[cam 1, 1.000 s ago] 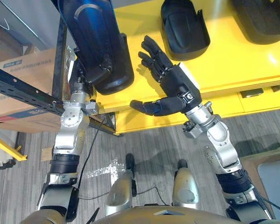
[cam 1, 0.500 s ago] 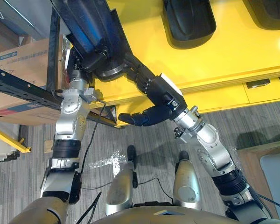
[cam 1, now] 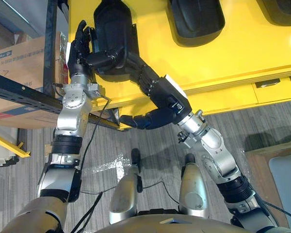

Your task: Walk over and take three plastic housings, then place them on the shelf

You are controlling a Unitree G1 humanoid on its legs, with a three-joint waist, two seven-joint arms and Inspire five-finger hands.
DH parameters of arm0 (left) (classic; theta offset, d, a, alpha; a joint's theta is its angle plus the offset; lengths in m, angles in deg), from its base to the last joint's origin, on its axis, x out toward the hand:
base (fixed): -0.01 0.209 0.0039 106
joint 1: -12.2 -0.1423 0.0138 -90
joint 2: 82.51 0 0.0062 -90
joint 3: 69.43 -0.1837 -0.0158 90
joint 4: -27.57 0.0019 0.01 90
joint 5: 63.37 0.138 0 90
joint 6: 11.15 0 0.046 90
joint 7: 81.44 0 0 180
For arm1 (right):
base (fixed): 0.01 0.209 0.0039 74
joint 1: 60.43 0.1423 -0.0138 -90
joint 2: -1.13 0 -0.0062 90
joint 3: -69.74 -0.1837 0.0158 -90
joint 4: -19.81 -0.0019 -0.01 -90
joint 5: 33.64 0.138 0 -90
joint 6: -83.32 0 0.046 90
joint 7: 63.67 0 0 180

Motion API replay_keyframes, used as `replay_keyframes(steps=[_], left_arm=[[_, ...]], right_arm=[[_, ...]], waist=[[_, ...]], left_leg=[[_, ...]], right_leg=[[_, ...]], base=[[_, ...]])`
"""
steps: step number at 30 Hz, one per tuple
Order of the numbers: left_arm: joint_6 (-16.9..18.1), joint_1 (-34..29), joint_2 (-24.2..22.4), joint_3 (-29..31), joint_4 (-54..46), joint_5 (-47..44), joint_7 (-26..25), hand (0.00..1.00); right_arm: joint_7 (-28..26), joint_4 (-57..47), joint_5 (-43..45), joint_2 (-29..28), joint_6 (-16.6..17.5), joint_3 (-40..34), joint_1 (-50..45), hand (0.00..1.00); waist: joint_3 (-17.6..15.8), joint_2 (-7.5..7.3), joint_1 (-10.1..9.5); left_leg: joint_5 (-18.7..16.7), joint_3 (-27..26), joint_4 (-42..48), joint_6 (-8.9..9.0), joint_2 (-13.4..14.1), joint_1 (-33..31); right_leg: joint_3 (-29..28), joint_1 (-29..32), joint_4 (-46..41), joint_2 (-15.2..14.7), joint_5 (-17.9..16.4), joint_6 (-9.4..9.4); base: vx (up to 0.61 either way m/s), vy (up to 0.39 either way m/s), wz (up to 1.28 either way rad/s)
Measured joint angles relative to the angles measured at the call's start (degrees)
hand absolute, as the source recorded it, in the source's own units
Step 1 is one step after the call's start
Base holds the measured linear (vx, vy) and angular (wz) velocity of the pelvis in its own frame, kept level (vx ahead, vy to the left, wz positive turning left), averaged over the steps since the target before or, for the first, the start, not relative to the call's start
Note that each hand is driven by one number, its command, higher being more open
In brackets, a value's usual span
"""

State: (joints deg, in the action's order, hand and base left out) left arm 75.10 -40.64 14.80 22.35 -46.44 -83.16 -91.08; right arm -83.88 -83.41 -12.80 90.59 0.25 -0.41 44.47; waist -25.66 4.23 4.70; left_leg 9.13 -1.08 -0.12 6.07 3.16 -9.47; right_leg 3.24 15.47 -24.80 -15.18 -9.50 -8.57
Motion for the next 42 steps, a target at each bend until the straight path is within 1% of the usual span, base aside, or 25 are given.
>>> replay_keyframes(steps=[4, 9, 13, 15, 18, 20, 21, 22, 23, 24, 25, 26, 28, 29, 30, 32, 33, 35, 36, 38, 40, 41, 42], left_arm=[[-0.1, 0.7, 0.0, -0.4, 1.6, -0.1, -1.0, 1.00], [0.0, 0.6, 0.1, -1.3, 2.6, -0.4, -3.6, 1.00], [2.3, -1.0, 0.0, -1.3, 2.5, -0.5, -5.5, 1.00], [2.8, -2.9, 0.0, -1.3, 0.9, -1.1, -6.0, 1.00], [2.8, -6.7, 0.0, -0.3, -5.9, -3.3, -6.4, 1.00], [2.8, -9.9, -0.3, 1.2, -13.6, -4.7, -6.4, 1.00], [2.8, -10.7, -0.3, 1.6, -15.9, -4.7, -6.4, 1.00], [3.5, -11.9, -0.4, 1.6, -19.8, -4.7, -6.0, 1.00], [4.0, -12.5, -0.5, 1.6, -21.4, -4.6, -5.5, 1.00], [4.9, -13.4, -1.0, 1.6, -24.8, -4.6, -4.2, 1.00], [5.3, -13.5, -1.0, 1.6, -26.0, -4.4, -3.7, 1.00], [6.3, -14.2, -1.0, 1.7, -28.2, -3.9, -2.6, 1.00], [7.5, -16.6, -1.1, 1.8, -32.0, -3.1, -1.1, 1.00], [8.1, -18.8, -1.6, 1.8, -34.6, -2.1, 0.2, 1.00], [8.7, -19.9, -2.0, 1.8, -35.7, -2.1, 0.9, 1.00], [9.6, -24.6, -4.3, 1.7, -39.3, -2.1, 4.2, 1.00], [9.7, -25.7, -5.0, 1.7, -39.7, -2.1, 4.9, 1.00], [9.8, -30.6, -7.5, 1.0, -41.7, -1.8, 6.7, 1.00], [9.8, -32.0, -8.2, 0.6, -42.5, -1.5, 7.1, 1.00], [11.4, -37.5, -10.8, -1.2, -44.9, 0.5, 8.6, 1.00], [12.3, -39.6, -12.3, -2.7, -45.6, 0.8, 9.8, 1.00], [14.0, -41.0, -12.9, -3.8, -45.7, 1.0, 10.6, 1.00], [14.7, -41.6, -13.2, -4.1, -45.9, 1.3, 10.8, 1.00]], right_arm=[[0.3, 0.0, 0.0, 0.0, 0.0, 0.5, -0.1, 1.00], [0.3, 0.0, -0.1, 0.0, 0.0, 0.6, -0.9, 1.00], [0.7, 0.0, -0.2, -0.1, 0.8, 0.5, -2.2, 1.00], [1.0, 0.0, -0.3, -0.3, 1.5, 0.2, -3.2, 1.00], [1.6, 0.0, -0.4, -0.9, 3.1, -0.2, -3.2, 1.00], [2.2, 0.0, -0.5, -2.1, 3.7, -0.4, -3.3, 1.00], [2.3, 0.0, -0.5, -2.4, 3.8, -0.3, -3.3, 1.00], [2.9, 0.1, -0.5, -2.7, 3.9, -0.2, -3.7, 1.00], [3.3, 0.1, -0.5, -2.9, 3.9, -0.1, -4.1, 1.00], [4.0, 0.1, -1.8, -3.3, 4.0, -0.2, -5.5, 1.00], [4.4, 0.2, -2.6, -3.6, 4.0, -0.2, -5.8, 1.00], [4.7, 0.6, -2.6, -4.4, 4.1, -0.1, -6.5, 1.00], [4.9, 0.7, -2.6, -5.4, 4.2, 0.0, -8.0, 1.00], [5.3, 0.7, -2.7, -5.5, 4.3, -0.1, -8.9, 1.00], [5.6, 0.7, -3.0, -5.5, 4.4, -0.1, -9.3, 1.00], [6.4, 0.7, -5.8, -5.4, 4.6, -0.7, -10.3, 1.00], [6.8, 0.7, -6.9, -5.4, 4.7, -0.7, -10.4, 1.00], [8.0, 0.7, -10.6, -5.4, 5.1, -1.2, -11.3, 1.00], [8.4, 0.7, -11.7, -5.4, 5.4, -1.3, -11.6, 1.00], [10.2, 0.7, -14.3, -5.2, 6.4, -1.6, -12.2, 1.00], [11.7, 0.7, -16.9, -5.0, 7.2, -2.2, -12.2, 1.00], [13.4, 0.7, -20.7, -5.0, 7.9, -2.7, -12.2, 1.00], [14.1, 0.7, -21.7, -4.9, 8.1, -2.9, -12.2, 1.00]], waist=[[0.0, -0.02, 0.12], [0.0, -0.06, 0.32], [0.1, -0.07, 0.37], [0.1, -0.11, 0.36], [0.2, -0.13, 0.11], [0.4, -0.30, -0.27], [0.8, -0.36, -0.33], [2.5, -0.44, -0.51], [3.7, -0.51, -0.70], [6.4, -0.73, -1.41], [6.8, -0.92, -1.44], [7.9, -1.25, -1.49], [9.6, -1.33, -1.46], [10.6, -1.30, -1.47], [10.8, -1.29, -1.47], [10.8, -1.28, -1.45], [10.9, -1.26, -1.46], [11.2, -1.18, -1.51], [11.4, -1.12, -1.52], [11.6, -0.95, -1.56], [11.6, -0.90, -1.83], [11.7, -0.89, -2.42], [11.7, -0.90, -2.59]], left_leg=[[0.0, -0.1, 0.0, -0.03, 0.0, 0.7], [-0.3, -0.4, -0.3, -0.16, 0.3, 2.2], [-0.4, -0.5, -0.8, -0.26, 0.4, 3.3], [-0.5, -0.4, -1.2, -0.31, 0.4, 4.2], [-0.5, 0.0, -1.7, -0.31, 0.4, 4.7], [-0.4, 0.2, -2.7, -0.37, 0.4, 6.6], [-0.4, 0.3, -3.1, -0.37, 0.4, 7.0], [-0.4, 0.7, -3.5, -0.36, 0.4, 7.0], [-0.4, 0.8, -3.8, -0.36, 0.4, 7.0], [-0.4, 0.8, -4.4, -0.36, 0.5, 7.4], [-0.5, 0.8, -4.6, -0.28, 0.5, 8.1], [-0.7, 1.0, -4.6, -0.15, 0.5, 8.7], [-1.0, 1.1, -4.6, -0.16, 0.5, 9.1], [-1.0, 1.1, -4.6, -0.18, 0.5, 9.1], [-1.0, 1.1, -4.6, -0.19, 0.6, 9.2], [-1.1, 0.9, -4.7, -0.16, 0.8, 9.9], [-1.2, 0.9, -4.7, -0.12, 0.9, 9.9], [-1.2, 0.8, -4.7, -0.11, 1.2, 9.8], [-1.2, 0.8, -4.7, -0.10, 1.3, 9.7], [-1.0, 1.3, -4.7, -0.07, 1.5, 9.0], [-0.8, 1.9, -4.7, 0.00, 1.5, 8.6], [-0.7, 2.3, -4.7, 0.05, 1.6, 8.3], [-0.6, 2.5, -4.7, 0.08, 1.6, 8.2]], right_leg=[[0.0, -0.9, 0.5, 0.1, 0.2, -0.19], [0.0, -3.0, 2.4, 0.4, 0.7, -0.57], [0.3, -4.9, 4.7, 0.7, 1.7, -0.71], [0.7, -6.3, 5.7, 0.7, 2.1, -0.82], [1.4, -7.6, 7.1, 0.7, 2.9, -0.89], [1.9, -9.8, 8.2, 0.7, 3.0, -0.98], [2.1, -10.3, 8.4, 0.7, 2.9, -0.98], [2.8, -10.8, 9.3, 0.7, 3.0, -1.00], [3.0, -11.0, 9.6, 0.7, 3.0, -1.00], [3.2, -11.5, 10.5, 0.8, 3.0, -1.11], [3.3, -12.4, 11.0, 0.8, 3.1, -1.14], [3.8, -13.7, 11.9, 0.8, 3.2, -1.17], [4.2, -14.7, 13.1, 0.9, 3.5, -1.16], [4.3, -15.0, 13.8, 0.9, 3.8, -1.15], [4.3, -15.3, 14.2, 1.0, 4.0, -1.15], [4.3, -16.5, 15.3, 1.3, 4.6, -1.12], [4.3, -16.6, 15.7, 1.4, 4.7, -1.10], [4.3, -16.7, 16.3, 1.7, 5.0, -0.91], [4.4, -16.7, 16.5, 1.8, 5.1, -0.89], [5.0, -16.7, 17.0, 2.1, 5.4, -0.74], [5.6, -16.7, 17.0, 2.2, 5.5, -0.83], [5.9, -16.7, 17.1, 2.3, 5.6, -0.79], [6.0, -16.7, 17.1, 2.3, 5.6, -0.77]], base=[[0.00, -0.003, -0.01], [0.00, -0.007, -0.05], [0.02, 0.001, -0.01], [0.06, 0.005, 0.03], [0.05, -0.002, 0.08], [0.05, -0.005, 0.04], [0.04, -0.009, 0.11], [0.03, -0.008, 0.13], [0.07, -0.008, 0.13], [0.09, -0.002, 0.05], [0.10, -0.002, 0.06], [0.07, -0.001, 0.05], [0.01, 0.000, 0.03], [0.00, 0.000, 0.00], [0.00, 0.000, 0.00], [-0.03, 0.001, -0.05], [-0.06, -0.002, -0.07], [-0.06, -0.007, -0.03], [-0.05, -0.015, 0.01], [-0.04, -0.017, 0.11], [-0.02, -0.019, 0.18], [-0.02, -0.019, 0.15], [-0.02, -0.020, 0.13]])
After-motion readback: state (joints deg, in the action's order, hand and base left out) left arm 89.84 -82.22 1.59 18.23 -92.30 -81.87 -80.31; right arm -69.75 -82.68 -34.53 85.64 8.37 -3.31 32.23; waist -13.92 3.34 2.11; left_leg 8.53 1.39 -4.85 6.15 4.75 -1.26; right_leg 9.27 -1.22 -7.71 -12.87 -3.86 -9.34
